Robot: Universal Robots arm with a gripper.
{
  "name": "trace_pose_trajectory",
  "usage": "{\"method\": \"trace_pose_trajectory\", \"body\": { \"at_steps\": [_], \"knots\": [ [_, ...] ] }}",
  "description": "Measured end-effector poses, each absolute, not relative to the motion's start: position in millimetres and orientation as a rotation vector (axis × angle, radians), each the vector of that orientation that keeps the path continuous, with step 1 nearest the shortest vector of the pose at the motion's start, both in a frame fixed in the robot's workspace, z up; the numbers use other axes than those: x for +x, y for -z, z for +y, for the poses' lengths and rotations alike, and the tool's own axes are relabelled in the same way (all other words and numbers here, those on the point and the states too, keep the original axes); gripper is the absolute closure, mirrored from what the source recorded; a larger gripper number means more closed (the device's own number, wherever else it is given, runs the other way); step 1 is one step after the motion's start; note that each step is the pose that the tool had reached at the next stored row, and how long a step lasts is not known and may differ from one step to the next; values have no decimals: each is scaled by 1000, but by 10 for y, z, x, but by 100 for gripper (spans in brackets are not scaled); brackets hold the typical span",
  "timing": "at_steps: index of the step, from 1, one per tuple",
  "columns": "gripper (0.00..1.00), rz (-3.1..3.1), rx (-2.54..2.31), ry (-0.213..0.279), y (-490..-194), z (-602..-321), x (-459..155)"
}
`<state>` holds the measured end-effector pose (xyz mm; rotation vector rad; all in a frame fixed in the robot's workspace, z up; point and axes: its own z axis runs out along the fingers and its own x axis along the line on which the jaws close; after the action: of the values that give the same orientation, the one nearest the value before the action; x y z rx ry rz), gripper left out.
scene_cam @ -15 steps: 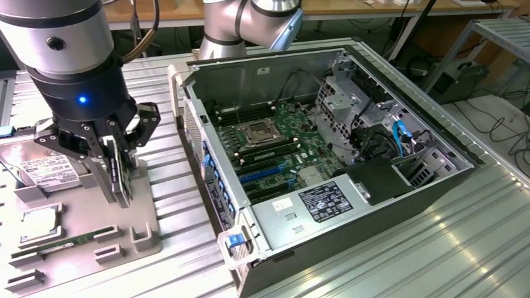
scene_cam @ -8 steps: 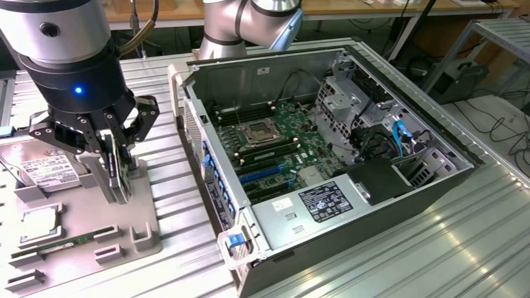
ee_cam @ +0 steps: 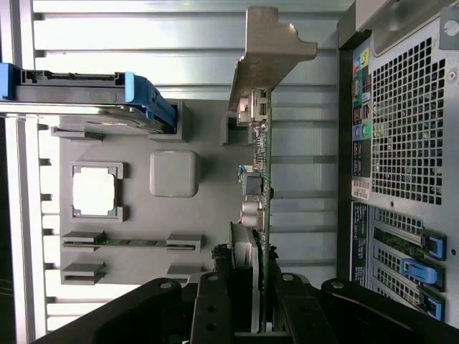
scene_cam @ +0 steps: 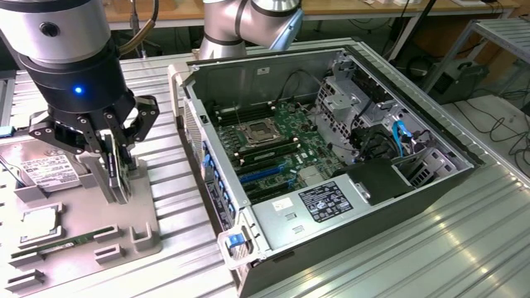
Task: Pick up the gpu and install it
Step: 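Pick up the gpu and move the gpu toward the slot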
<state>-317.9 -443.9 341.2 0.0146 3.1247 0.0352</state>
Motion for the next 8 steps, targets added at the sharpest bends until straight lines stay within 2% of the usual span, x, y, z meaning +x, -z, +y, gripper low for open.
{"method": "trace_pose_trajectory", "body": {
  "at_steps": [8],
  "knots": [
    [72, 3125, 15, -35, -3460, -4441, -3179]
  ]
}}
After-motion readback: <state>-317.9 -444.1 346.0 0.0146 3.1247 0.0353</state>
